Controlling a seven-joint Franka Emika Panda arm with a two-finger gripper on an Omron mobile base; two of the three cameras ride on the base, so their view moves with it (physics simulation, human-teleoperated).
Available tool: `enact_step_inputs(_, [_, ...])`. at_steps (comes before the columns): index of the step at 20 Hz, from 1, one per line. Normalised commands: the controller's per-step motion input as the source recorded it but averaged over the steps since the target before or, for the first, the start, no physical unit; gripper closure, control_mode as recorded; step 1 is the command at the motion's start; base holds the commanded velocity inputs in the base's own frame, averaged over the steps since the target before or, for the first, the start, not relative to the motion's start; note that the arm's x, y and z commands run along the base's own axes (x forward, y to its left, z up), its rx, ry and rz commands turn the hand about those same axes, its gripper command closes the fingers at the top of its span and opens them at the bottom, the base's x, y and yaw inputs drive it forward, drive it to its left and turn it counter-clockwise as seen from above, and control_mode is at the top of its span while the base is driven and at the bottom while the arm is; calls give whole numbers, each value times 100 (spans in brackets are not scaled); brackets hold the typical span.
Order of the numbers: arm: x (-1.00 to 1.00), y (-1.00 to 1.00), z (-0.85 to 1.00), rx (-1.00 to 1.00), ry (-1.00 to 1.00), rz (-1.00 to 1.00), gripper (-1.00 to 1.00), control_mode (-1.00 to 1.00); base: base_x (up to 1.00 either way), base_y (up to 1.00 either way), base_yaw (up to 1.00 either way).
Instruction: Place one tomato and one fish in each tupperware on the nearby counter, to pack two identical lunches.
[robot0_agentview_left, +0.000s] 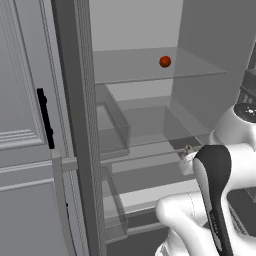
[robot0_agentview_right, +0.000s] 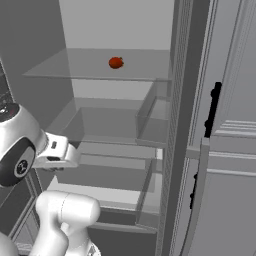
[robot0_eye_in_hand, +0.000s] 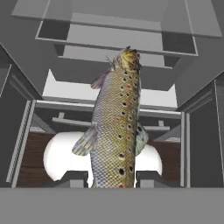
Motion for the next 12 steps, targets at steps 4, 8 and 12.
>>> enact_step_inputs(4, [0, 0, 0, 0, 0, 0, 100, 100, -98, 0, 0])
enact_step_inputs(8, [0, 0, 0, 0, 0, 0, 100, 100, -100, 3, -1])
enact_step_inputs(12, [0, 0, 0, 0, 0, 0, 100, 100, -100, 34, 30])
